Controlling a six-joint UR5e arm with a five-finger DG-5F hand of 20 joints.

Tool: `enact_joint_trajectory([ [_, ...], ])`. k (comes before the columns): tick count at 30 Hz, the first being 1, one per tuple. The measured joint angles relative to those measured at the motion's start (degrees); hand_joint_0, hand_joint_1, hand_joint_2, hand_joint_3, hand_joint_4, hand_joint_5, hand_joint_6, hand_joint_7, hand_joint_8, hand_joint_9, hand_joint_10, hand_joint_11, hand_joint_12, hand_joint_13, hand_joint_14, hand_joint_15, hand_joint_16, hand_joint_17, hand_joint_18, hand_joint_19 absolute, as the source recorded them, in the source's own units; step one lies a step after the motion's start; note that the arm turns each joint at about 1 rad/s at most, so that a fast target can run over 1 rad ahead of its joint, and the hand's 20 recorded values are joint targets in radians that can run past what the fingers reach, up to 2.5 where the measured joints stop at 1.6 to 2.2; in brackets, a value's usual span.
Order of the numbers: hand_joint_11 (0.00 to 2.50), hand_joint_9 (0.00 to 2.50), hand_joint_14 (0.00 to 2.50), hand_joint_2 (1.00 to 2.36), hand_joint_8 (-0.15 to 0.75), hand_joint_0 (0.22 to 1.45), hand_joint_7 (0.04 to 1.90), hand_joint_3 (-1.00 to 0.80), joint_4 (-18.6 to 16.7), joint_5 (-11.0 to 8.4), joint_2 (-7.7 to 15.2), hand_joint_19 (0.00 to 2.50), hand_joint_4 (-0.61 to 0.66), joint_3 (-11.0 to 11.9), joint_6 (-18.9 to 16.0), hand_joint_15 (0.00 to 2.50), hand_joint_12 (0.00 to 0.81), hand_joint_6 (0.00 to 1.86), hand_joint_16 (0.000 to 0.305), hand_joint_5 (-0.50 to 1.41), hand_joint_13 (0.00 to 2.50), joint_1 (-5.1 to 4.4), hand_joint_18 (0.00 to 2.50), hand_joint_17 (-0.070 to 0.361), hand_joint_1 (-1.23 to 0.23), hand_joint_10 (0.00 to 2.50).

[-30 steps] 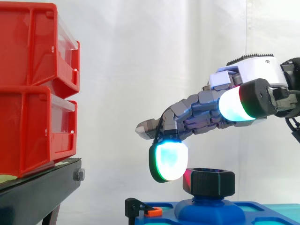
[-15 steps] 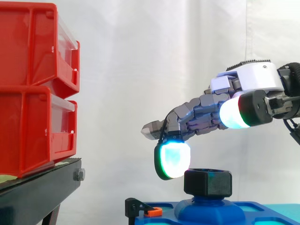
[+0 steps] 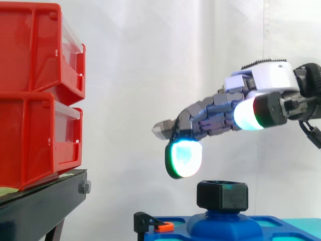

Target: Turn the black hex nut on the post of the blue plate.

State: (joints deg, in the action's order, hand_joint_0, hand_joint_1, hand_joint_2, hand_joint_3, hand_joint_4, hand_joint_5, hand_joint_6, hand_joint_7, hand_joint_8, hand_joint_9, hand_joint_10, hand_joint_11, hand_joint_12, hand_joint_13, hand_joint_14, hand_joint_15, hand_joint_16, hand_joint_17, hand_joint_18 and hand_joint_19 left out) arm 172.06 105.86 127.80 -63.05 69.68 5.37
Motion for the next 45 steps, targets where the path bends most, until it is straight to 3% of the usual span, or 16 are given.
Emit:
enact_joint_trajectory([
  [7,0.0,0.0,0.0,1.0,0.229,0.39,0.8,-0.5,1.6,0.39,0.0,0.21,0.17,2.1,0.7,0.0,0.404,0.5,0.06,-0.3,0.0,-0.21,0.0,0.134,-0.77,0.0],
  [14,0.0,0.0,0.0,1.0,0.213,0.4,0.76,-0.5,1.8,0.09,0.1,0.2,0.12,1.7,1.6,0.0,0.401,0.5,0.059,-0.3,0.0,-1.11,0.0,0.132,-0.8,0.0],
  [23,0.0,0.0,0.0,1.0,0.263,0.35,0.78,-0.5,2.0,-2.29,0.1,0.2,0.23,1.3,1.7,0.0,0.437,0.5,0.066,-0.29,0.0,-3.42,0.0,0.148,-0.63,0.0],
  [31,0.0,0.0,0.0,1.0,0.293,0.34,0.87,-0.5,1.9,-3.5,0.1,0.23,0.31,0.5,1.6,0.0,0.452,0.5,0.067,-0.25,0.0,-4.98,0.0,0.151,-0.29,0.0],
  [37,0.0,0.0,0.0,1.0,0.294,0.36,0.9,-0.5,1.7,-3.8,0.1,0.23,0.33,-0.6,1.4,0.0,0.44,0.5,0.065,-0.23,0.0,-5.47,0.0,0.147,-0.07,0.0],
  [45,0.0,0.0,0.0,1.0,0.288,0.39,0.94,-0.5,0.6,-3.8,0.1,0.22,0.34,-1.6,0.6,0.0,0.426,0.5,0.062,-0.21,0.0,-5.28,0.0,0.14,0.01,0.0],
])
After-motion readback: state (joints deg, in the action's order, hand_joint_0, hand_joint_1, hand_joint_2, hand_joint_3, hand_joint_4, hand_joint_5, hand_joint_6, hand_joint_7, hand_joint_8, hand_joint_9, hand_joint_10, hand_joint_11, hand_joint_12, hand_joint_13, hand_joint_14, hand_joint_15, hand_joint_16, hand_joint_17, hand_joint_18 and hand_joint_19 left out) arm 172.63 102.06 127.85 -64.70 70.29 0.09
